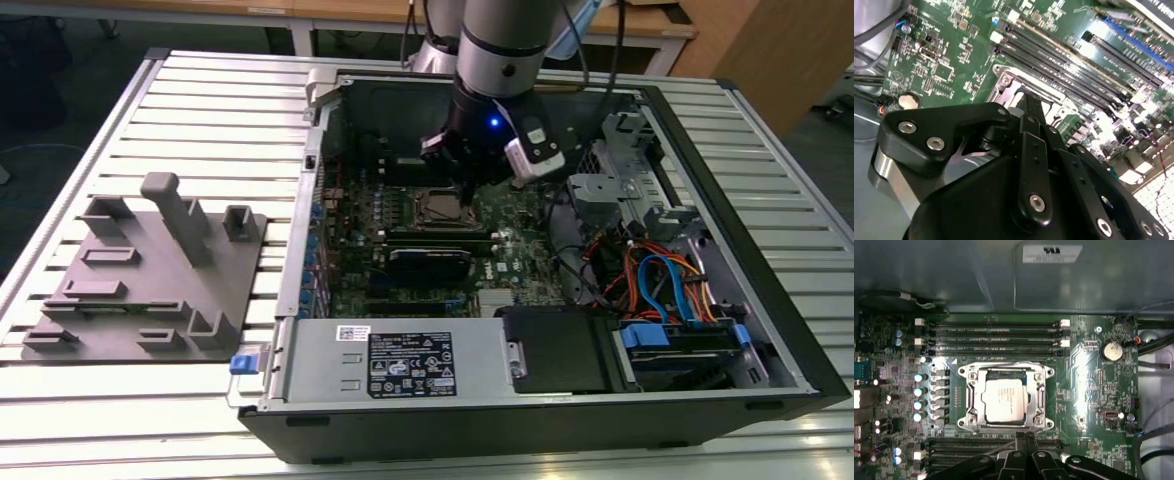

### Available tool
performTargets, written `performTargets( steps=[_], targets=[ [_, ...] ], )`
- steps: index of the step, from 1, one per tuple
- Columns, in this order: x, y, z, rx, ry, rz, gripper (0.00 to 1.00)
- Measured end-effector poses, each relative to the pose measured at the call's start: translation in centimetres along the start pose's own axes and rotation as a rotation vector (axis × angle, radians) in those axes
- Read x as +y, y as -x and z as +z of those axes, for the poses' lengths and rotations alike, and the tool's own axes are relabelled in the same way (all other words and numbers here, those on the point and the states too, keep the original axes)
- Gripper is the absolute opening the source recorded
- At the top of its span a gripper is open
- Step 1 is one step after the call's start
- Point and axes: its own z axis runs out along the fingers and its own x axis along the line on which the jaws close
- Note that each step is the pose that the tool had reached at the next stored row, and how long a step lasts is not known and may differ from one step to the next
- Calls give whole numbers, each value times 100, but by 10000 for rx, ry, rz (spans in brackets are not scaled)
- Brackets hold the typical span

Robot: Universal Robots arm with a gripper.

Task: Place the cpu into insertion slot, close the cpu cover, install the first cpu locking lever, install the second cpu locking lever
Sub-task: 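Install the second cpu locking lever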

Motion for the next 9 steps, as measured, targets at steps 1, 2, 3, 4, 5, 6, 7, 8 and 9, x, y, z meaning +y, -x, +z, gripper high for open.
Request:
performTargets(
  steps=[1, 2, 3, 4, 5, 6, 7, 8, 9],
  targets=[
    [-10, 0, 3, 10, 20, 25, 10],
    [-21, 0, 5, 41, 39, 46, 10],
    [-28, 0, 6, 109, 55, 60, 10],
    [-33, 0, 6, 200, 63, 73, 10],
    [-33, 0, 7, 260, 65, 77, 10],
    [-34, 0, 6, 267, 64, 77, 10],
    [-34, 0, 6, 269, 64, 78, 10],
    [-37, 0, 5, 270, 62, 79, 10],
    [-52, 0, 6, 271, 70, 77, 10]
  ],
)
